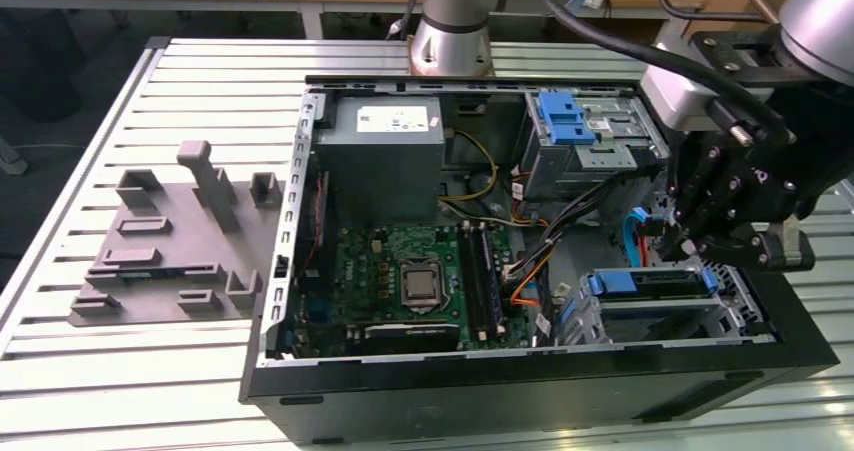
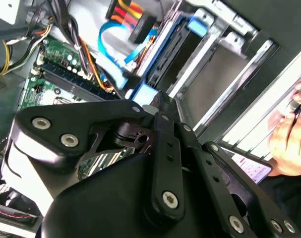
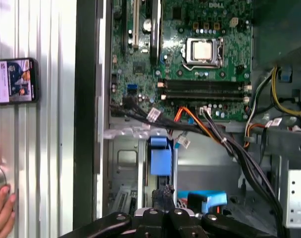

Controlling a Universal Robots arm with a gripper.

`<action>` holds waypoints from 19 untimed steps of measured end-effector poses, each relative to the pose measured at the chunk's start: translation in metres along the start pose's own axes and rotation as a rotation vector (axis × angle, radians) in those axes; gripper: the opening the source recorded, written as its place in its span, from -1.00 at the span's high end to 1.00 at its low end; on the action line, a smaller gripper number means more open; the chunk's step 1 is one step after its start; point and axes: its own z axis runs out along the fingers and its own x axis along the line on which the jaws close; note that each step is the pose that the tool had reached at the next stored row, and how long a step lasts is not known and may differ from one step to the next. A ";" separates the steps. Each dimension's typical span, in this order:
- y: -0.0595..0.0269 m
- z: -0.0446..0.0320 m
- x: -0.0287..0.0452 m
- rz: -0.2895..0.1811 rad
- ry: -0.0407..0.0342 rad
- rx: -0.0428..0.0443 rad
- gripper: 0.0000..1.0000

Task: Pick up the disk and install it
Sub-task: 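Insert the first disk wire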

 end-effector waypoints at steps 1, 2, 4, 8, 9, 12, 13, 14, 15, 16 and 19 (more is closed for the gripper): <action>-0.0033 0.0001 -0.0004 0.000 -0.0001 0.0000 0.79; -0.0064 0.0001 -0.0010 0.000 -0.0001 0.0000 0.79; -0.0109 0.0003 -0.0020 0.000 -0.0002 0.0001 0.79; -0.0166 0.0004 -0.0069 0.000 0.0005 0.0001 0.79; -0.0166 0.0006 -0.0094 0.000 0.0017 0.0005 0.79; -0.0167 0.0013 -0.0196 0.000 0.0101 0.0051 0.79; -0.0168 0.0016 -0.0230 0.000 0.0109 0.0067 0.79; -0.0170 0.0018 -0.0258 0.000 0.0112 0.0086 0.79; -0.0174 0.0022 -0.0279 -0.001 0.0111 0.0109 0.79; -0.0179 0.0027 -0.0298 -0.001 0.0110 0.0135 0.79; -0.0187 0.0040 -0.0345 -0.001 0.0120 0.0239 0.79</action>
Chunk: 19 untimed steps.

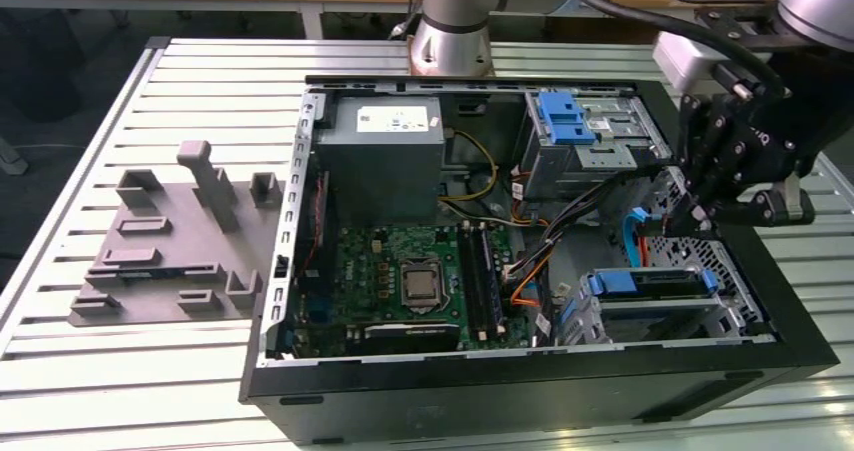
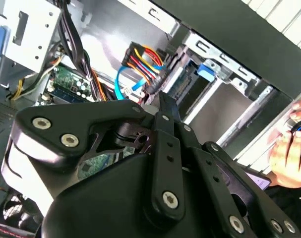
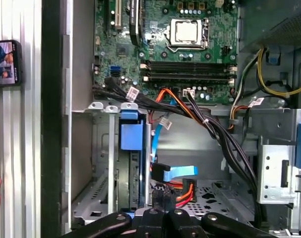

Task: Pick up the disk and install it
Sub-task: 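Insert the first disk wire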

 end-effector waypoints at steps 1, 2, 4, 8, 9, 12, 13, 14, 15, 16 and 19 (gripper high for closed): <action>0.0000 0.0007 -0.0018 0.000 0.0015 0.0034 0.79; 0.0000 0.0018 -0.0035 0.000 0.0027 0.0051 0.79; 0.0001 0.0043 -0.0066 0.000 0.0041 0.0083 0.79; 0.0001 0.0057 -0.0077 0.000 0.0048 0.0114 0.79; 0.0001 0.0057 -0.0077 0.000 0.0047 0.0115 0.79; 0.0001 0.0057 -0.0082 -0.001 0.0178 0.0115 0.77; 0.0001 0.0060 -0.0090 -0.001 0.0265 0.0115 0.65; 0.0002 0.0064 -0.0099 -0.001 0.0331 0.0116 0.65; 0.0002 0.0069 -0.0108 -0.001 0.0383 0.0116 0.65; 0.0002 0.0076 -0.0115 -0.002 0.0421 0.0116 0.65; 0.0003 0.0103 -0.0133 -0.002 0.0501 0.0116 0.51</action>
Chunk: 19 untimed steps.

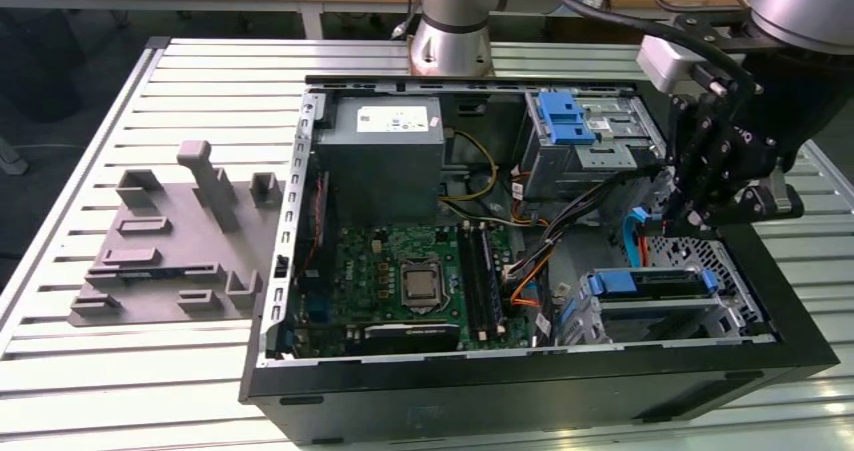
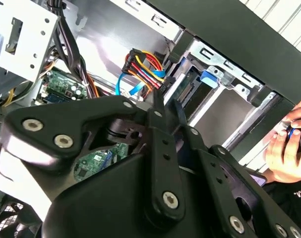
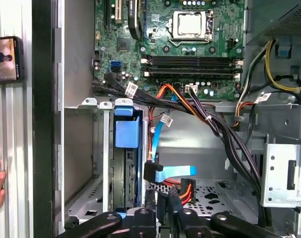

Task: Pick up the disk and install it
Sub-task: 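Insert the first disk wire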

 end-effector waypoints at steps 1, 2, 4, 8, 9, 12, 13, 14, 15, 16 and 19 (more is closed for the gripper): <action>0.0000 0.0010 -0.0006 0.000 0.0018 0.0000 0.51; 0.0001 0.0017 -0.0013 0.000 0.0031 0.0000 0.51; 0.0001 0.0030 -0.0026 0.000 0.0047 0.0000 0.51; 0.0001 0.0056 -0.0041 0.000 0.0092 0.0000 0.51; 0.0001 0.0062 -0.0042 0.000 0.0099 0.0000 0.51; 0.0001 0.0082 -0.0042 0.000 0.0109 0.0000 0.51; 0.0000 0.0085 -0.0043 0.000 0.0111 0.0000 0.51; -0.0005 0.0087 -0.0042 -0.001 0.0110 -0.0002 0.54; -0.0013 0.0089 -0.0042 -0.001 0.0108 -0.0021 0.54; -0.0022 0.0092 -0.0043 -0.001 0.0106 -0.0054 0.65; -0.0043 0.0106 -0.0040 -0.001 0.0060 -0.0235 0.67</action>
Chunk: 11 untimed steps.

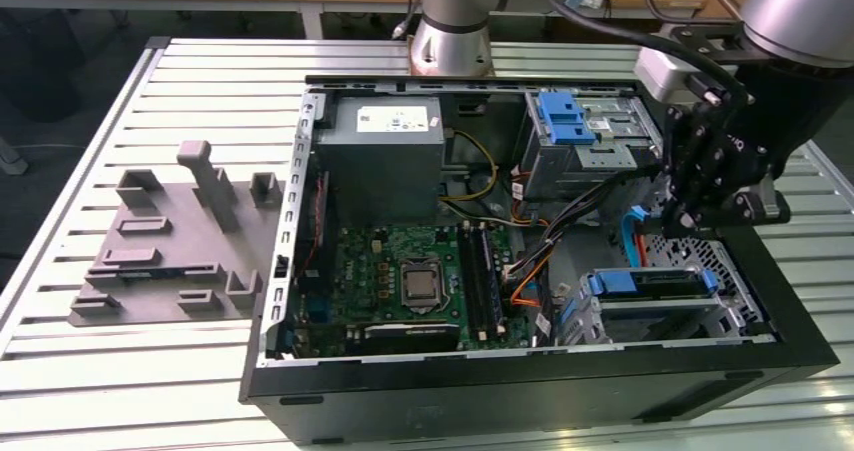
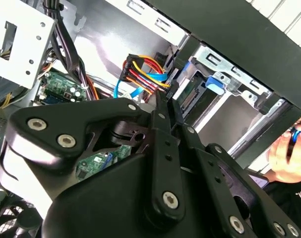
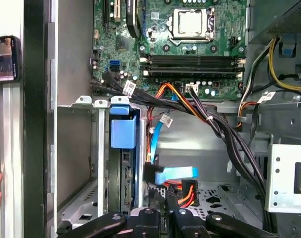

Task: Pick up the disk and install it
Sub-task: 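Insert the first disk wire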

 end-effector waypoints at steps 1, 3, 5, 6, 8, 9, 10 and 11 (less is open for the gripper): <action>0.0000 0.0007 0.0005 0.000 -0.0024 -0.0039 0.67; 0.0001 0.0020 0.0025 0.000 -0.0095 -0.0067 0.67; 0.0000 0.0039 0.0062 0.000 -0.0174 -0.0070 0.67; 0.0000 0.0048 0.0083 0.000 -0.0206 -0.0070 0.67; 0.0001 0.0063 0.0137 0.000 -0.0278 -0.0070 0.67; 0.0001 0.0068 0.0158 0.000 -0.0312 -0.0071 0.67; 0.0000 0.0069 0.0168 0.000 -0.0342 -0.0071 0.67; 0.0000 0.0069 0.0170 0.000 -0.0356 -0.0071 0.67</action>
